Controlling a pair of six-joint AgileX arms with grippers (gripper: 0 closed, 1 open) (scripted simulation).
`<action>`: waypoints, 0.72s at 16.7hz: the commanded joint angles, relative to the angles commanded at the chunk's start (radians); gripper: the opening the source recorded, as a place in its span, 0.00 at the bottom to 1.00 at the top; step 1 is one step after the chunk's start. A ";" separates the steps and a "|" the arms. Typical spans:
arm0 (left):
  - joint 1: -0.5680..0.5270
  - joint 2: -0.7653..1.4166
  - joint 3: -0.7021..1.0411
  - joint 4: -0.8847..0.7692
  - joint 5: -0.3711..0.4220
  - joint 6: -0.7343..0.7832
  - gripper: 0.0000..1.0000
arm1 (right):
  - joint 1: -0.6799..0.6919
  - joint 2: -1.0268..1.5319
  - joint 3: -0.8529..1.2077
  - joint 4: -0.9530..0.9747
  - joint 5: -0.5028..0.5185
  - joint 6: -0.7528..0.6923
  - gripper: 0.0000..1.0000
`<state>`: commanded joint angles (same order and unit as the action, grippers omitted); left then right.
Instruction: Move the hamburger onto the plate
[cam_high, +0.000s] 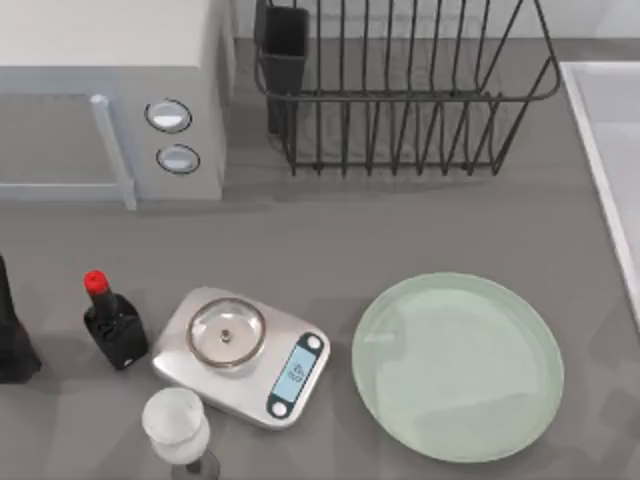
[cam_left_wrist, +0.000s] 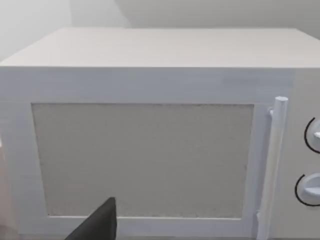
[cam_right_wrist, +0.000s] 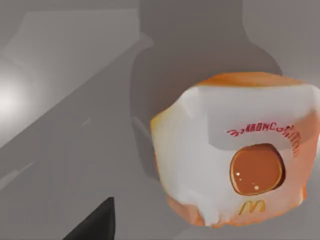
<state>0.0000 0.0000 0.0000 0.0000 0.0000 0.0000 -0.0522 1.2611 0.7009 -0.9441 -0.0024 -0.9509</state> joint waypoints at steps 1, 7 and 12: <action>0.000 0.000 0.000 0.000 0.000 0.000 1.00 | -0.001 0.032 0.020 -0.023 -0.001 -0.025 1.00; 0.000 0.000 0.000 0.000 0.000 0.000 1.00 | -0.003 0.068 0.045 -0.050 -0.002 -0.056 1.00; 0.000 0.000 0.000 0.000 0.000 0.000 1.00 | 0.001 0.104 0.002 0.024 -0.002 -0.051 1.00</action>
<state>0.0000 0.0000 0.0000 0.0000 0.0000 0.0000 -0.0516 1.3654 0.7025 -0.9200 -0.0040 -1.0022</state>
